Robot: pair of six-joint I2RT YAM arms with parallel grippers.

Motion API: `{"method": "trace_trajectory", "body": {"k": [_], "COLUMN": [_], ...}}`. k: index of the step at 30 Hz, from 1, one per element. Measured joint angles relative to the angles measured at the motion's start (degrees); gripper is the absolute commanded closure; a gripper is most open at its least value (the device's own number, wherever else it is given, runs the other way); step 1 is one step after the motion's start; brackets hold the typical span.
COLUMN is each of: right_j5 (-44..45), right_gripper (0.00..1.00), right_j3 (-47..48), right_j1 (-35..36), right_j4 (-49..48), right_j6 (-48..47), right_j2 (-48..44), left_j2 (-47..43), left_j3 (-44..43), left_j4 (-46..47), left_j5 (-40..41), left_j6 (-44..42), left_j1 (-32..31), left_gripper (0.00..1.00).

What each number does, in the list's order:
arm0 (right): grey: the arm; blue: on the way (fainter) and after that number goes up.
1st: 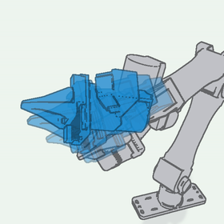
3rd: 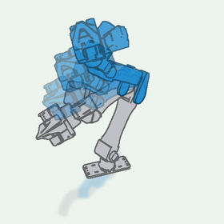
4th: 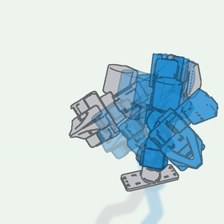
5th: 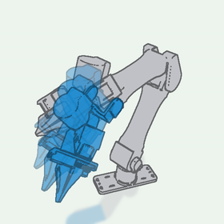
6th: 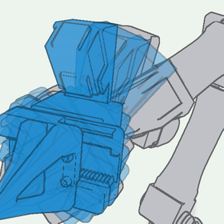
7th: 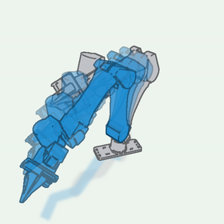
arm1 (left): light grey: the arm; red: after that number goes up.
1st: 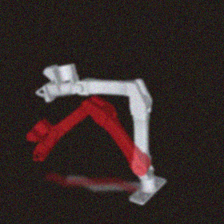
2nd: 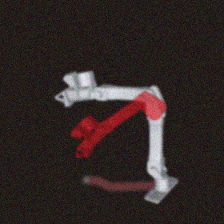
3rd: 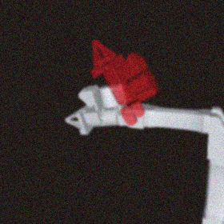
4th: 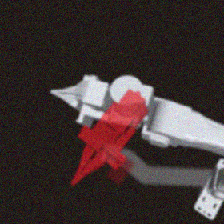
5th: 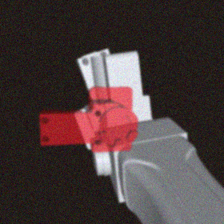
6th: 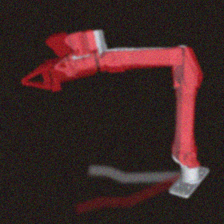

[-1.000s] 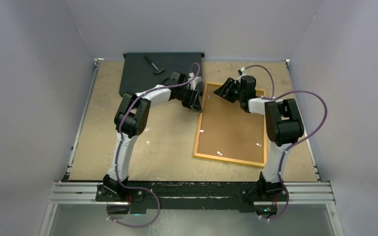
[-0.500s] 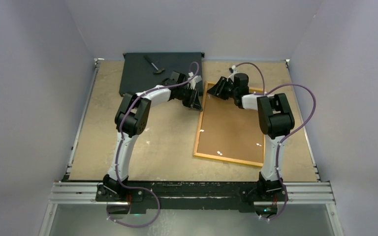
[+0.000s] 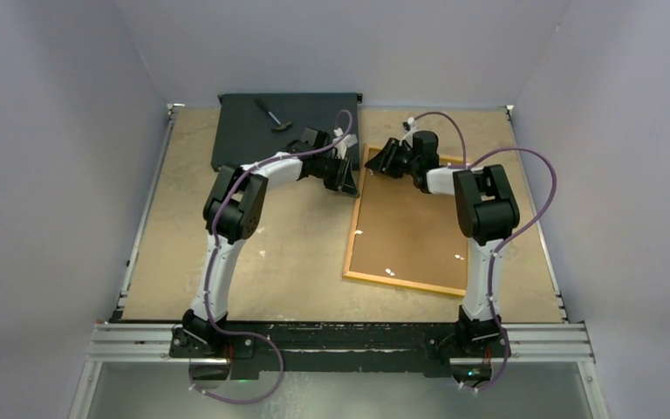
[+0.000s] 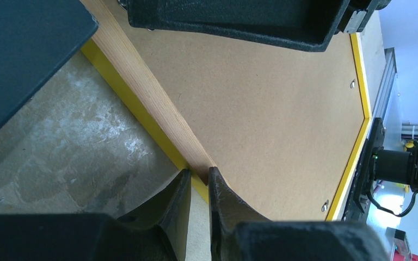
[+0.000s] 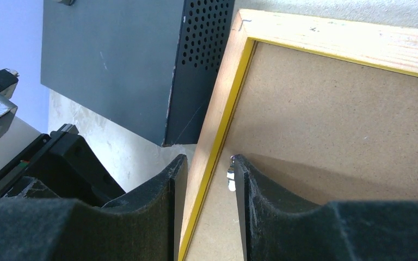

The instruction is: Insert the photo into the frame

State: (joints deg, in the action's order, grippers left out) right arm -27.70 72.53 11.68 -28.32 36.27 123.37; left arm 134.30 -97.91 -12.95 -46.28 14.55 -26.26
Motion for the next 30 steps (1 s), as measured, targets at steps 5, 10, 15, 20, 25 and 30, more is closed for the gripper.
{"method": "trace_trajectory", "body": {"k": [5,10,15,20,25,30], "right_j5": [-1.0,-3.0,-5.1,-5.5,-5.3,-4.8], "right_gripper": [0.6,0.6,0.6,0.6,0.6,0.61], "right_j3": [-0.3,-0.3,-0.3,-0.2,0.0,0.2], "right_j1": [-0.1,-0.1,-0.1,-0.1,0.0,0.2], "right_j4": [-0.4,0.2,0.9,1.2,1.6,1.5], "right_j6": [-0.2,-0.6,-1.2,-1.4,-1.4,-1.0], "right_j2": [0.0,0.0,0.0,0.0,0.0,0.1], "left_j2": [0.0,0.0,0.0,0.0,0.0,0.0], "left_j3": [0.1,0.1,0.1,0.2,0.2,0.3], "left_j4": [0.1,0.2,0.2,0.3,0.4,0.5], "left_j5": [-0.2,-0.2,-0.2,-0.3,-0.4,-0.6], "left_j6": [0.0,0.0,0.0,-0.1,-0.1,-0.1], "left_j1": [0.0,0.0,0.0,0.0,0.0,0.1], "left_gripper": [0.86,0.86,0.86,0.86,0.86,0.86]}}
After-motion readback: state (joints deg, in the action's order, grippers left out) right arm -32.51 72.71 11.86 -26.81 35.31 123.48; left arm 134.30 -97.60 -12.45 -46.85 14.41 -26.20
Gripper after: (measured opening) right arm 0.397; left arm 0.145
